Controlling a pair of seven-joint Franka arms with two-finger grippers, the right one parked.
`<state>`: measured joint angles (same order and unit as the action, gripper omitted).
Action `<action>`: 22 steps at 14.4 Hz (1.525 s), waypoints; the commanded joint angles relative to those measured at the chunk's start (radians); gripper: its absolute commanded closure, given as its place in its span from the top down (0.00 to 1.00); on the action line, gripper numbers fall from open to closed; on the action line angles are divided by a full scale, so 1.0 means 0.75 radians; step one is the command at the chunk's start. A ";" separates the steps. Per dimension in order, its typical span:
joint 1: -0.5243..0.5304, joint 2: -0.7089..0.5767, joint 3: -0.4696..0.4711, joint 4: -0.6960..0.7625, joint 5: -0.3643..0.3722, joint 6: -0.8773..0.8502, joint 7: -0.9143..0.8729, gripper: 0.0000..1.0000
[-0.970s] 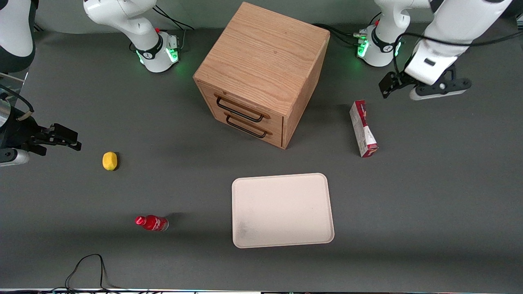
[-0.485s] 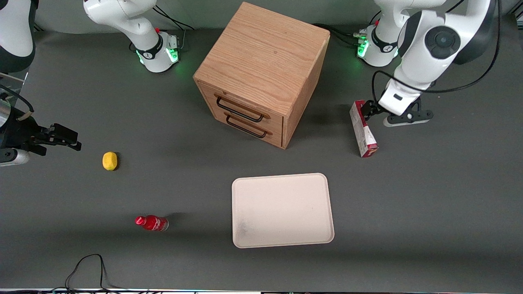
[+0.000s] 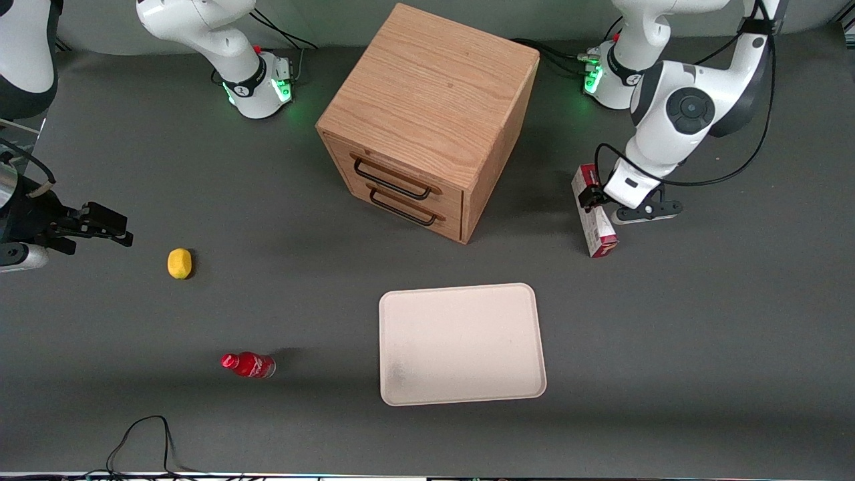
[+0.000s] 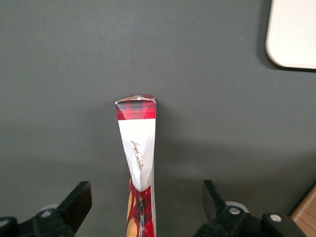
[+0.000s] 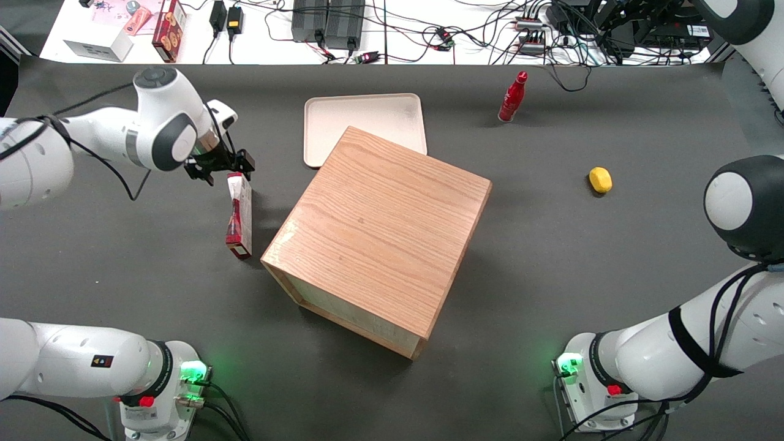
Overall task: Place red cookie box on tray
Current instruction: 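Lower the left gripper around the box top and close it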
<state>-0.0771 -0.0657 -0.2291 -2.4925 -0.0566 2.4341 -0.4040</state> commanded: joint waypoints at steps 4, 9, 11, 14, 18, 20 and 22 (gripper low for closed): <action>-0.010 0.157 0.001 -0.060 0.014 0.207 -0.032 1.00; -0.008 0.221 0.001 -0.058 0.041 0.223 -0.032 0.95; -0.004 0.219 0.001 -0.056 0.041 0.211 -0.034 0.55; -0.002 0.214 0.003 -0.041 0.041 0.164 -0.069 0.02; -0.002 0.210 0.003 -0.015 0.041 0.107 -0.069 0.00; -0.002 0.204 0.005 0.004 0.041 0.097 -0.069 0.00; -0.002 0.188 0.005 0.075 0.041 -0.017 -0.071 0.00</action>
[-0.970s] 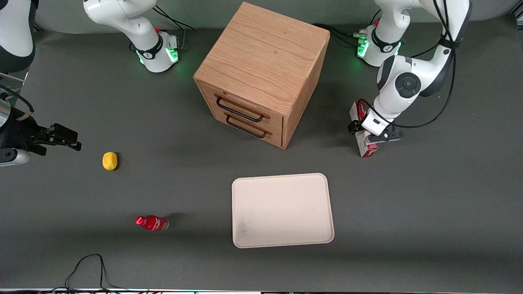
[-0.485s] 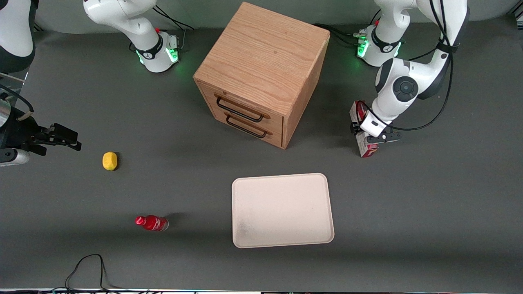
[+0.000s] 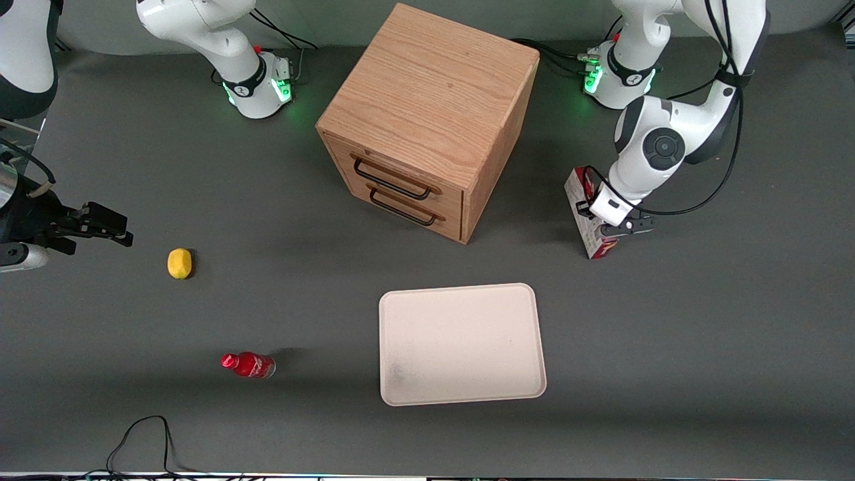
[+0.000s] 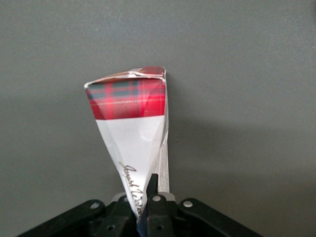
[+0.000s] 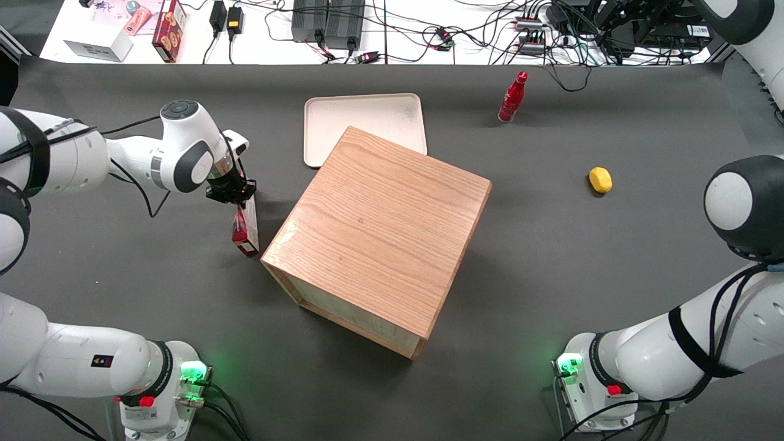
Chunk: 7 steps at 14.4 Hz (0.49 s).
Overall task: Place red cookie box on tray
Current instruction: 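Lift the gripped box and carry it toward the white tray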
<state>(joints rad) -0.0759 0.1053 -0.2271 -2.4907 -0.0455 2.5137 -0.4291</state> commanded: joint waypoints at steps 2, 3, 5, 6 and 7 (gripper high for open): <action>-0.003 -0.073 0.002 0.193 0.026 -0.309 -0.039 0.00; -0.001 -0.093 0.002 0.262 0.026 -0.422 -0.035 0.00; 0.007 -0.120 0.006 0.422 0.026 -0.632 -0.013 0.00; 0.009 -0.124 0.006 0.514 0.030 -0.739 -0.009 0.00; 0.011 -0.126 0.010 0.612 0.030 -0.849 0.005 0.00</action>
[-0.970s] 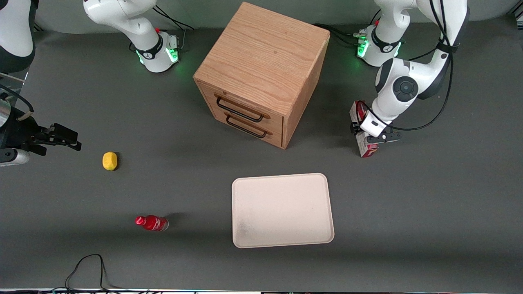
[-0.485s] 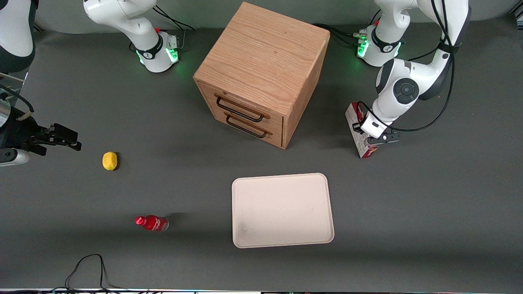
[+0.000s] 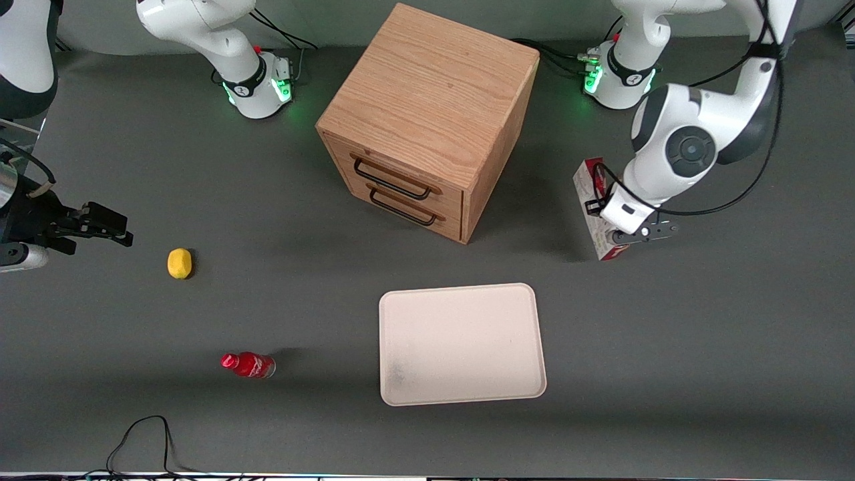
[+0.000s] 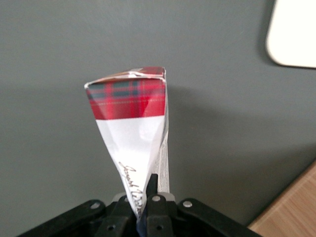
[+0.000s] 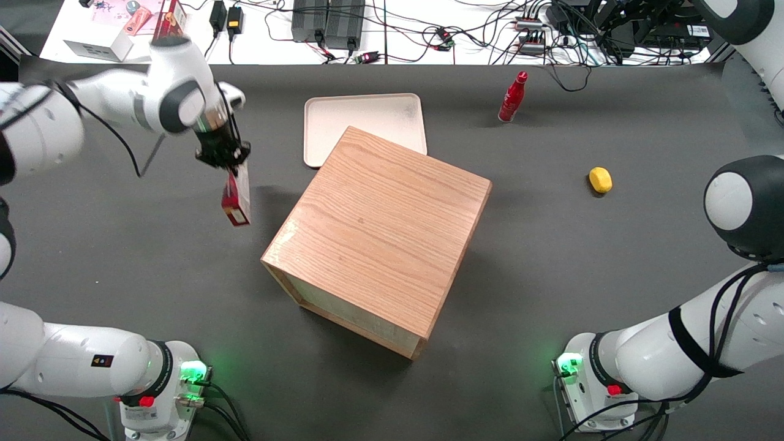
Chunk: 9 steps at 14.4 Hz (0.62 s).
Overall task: Place red cookie box on tray
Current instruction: 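Lift the gripped box and carry it toward the white tray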
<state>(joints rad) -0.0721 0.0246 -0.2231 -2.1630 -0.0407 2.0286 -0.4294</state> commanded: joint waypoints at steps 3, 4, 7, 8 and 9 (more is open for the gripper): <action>0.018 -0.019 0.007 0.472 0.024 -0.534 0.057 0.00; 0.020 -0.019 0.009 0.541 0.024 -0.614 0.059 0.00; 0.025 -0.019 0.009 0.715 0.024 -0.768 0.059 0.00; 0.025 -0.019 0.007 0.754 0.024 -0.786 0.061 0.00; 0.023 -0.017 0.009 0.781 0.024 -0.790 0.059 0.00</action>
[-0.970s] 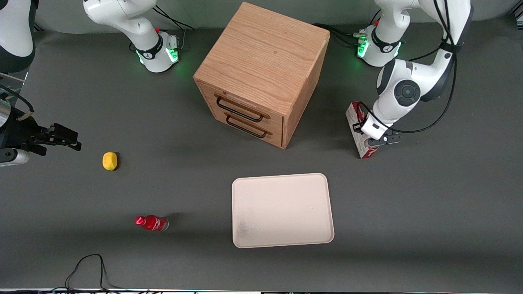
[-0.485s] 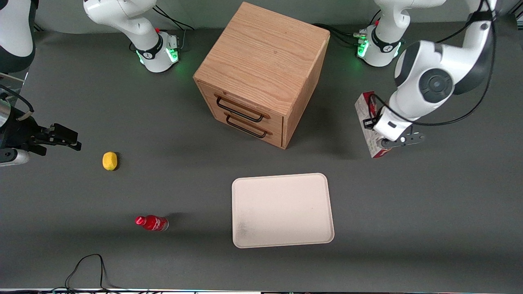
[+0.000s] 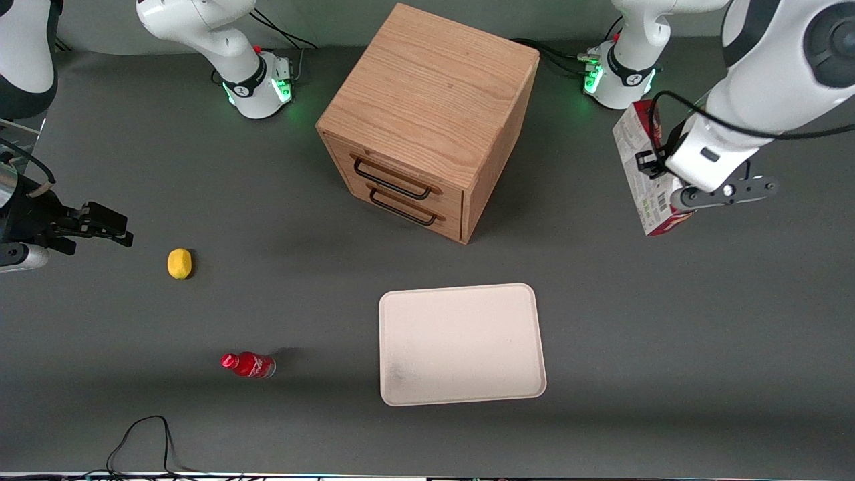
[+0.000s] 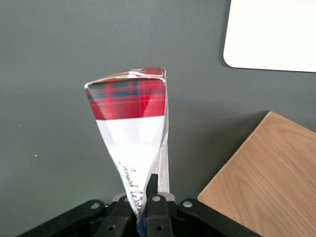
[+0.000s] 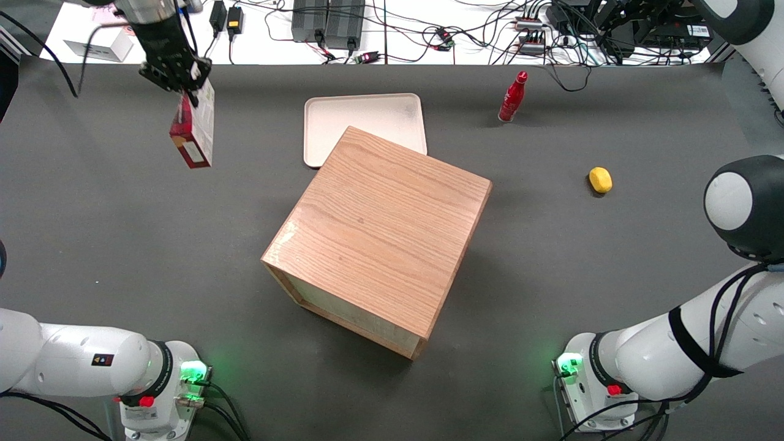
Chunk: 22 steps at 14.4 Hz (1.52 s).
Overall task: Place red cookie box on tray
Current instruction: 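Lift the gripped box and carry it toward the white tray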
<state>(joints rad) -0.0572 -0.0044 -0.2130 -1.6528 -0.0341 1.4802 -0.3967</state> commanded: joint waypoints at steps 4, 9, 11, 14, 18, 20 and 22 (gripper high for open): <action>-0.001 0.091 -0.004 0.178 0.041 -0.029 0.003 0.00; -0.040 0.345 -0.008 0.471 0.066 -0.028 -0.019 0.00; -0.091 0.466 -0.006 0.620 0.104 -0.041 -0.094 0.00; -0.208 0.639 -0.006 0.800 0.190 -0.045 -0.140 0.00; -0.326 0.832 -0.004 1.001 0.248 -0.031 -0.160 0.00; -0.365 0.903 -0.004 1.082 0.250 -0.026 -0.162 0.00; -0.374 0.942 -0.004 1.148 0.250 -0.024 -0.215 0.00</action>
<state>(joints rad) -0.3171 0.6448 -0.2244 -0.9165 0.1366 1.4883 -0.5165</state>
